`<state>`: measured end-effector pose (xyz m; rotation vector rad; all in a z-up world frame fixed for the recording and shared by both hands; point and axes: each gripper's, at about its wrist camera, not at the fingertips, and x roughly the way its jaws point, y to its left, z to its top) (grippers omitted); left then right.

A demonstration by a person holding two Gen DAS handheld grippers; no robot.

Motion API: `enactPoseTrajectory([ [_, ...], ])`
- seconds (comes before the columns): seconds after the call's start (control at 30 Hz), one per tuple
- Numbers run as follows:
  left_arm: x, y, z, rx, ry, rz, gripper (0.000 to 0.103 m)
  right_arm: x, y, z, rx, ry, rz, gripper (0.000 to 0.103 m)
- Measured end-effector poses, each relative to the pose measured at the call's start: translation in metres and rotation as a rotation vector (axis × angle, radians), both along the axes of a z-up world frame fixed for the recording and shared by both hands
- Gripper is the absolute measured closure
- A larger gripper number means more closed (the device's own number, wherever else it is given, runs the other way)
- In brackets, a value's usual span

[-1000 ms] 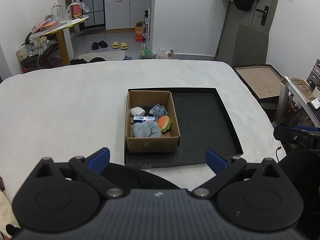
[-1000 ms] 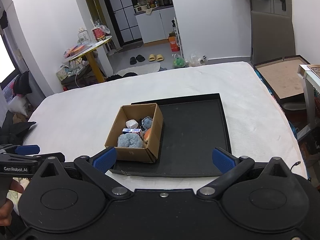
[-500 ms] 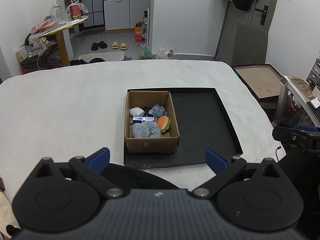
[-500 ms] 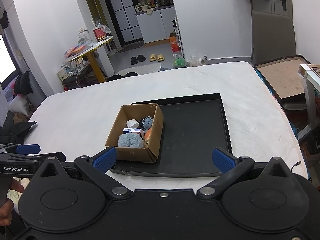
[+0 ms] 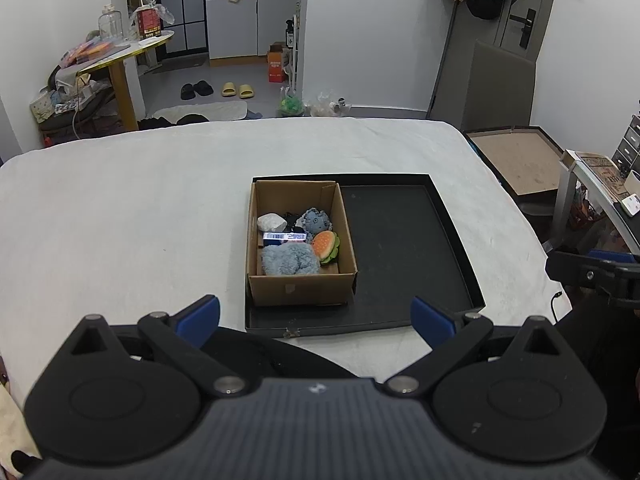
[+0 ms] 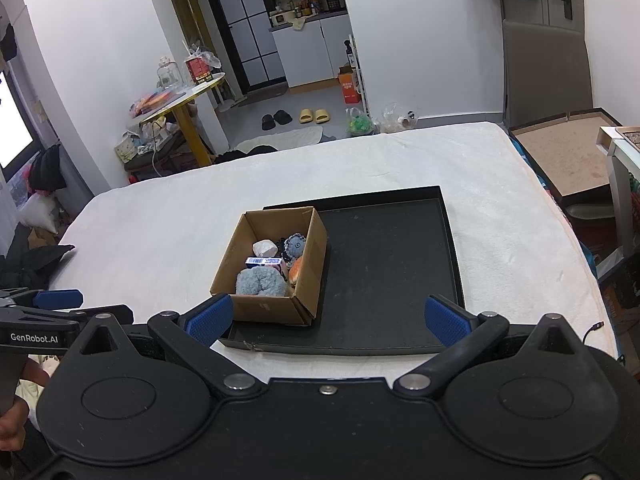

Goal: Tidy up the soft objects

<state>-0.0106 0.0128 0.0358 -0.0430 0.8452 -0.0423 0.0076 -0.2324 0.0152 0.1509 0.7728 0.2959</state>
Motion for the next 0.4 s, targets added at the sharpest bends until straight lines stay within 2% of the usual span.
enactPoseTrajectory([
  [0.4,0.013,-0.002,-0.012,-0.016,0.009,-0.017,0.002,0.005,-0.004,-0.004,-0.005,0.014,-0.003,0.000],
])
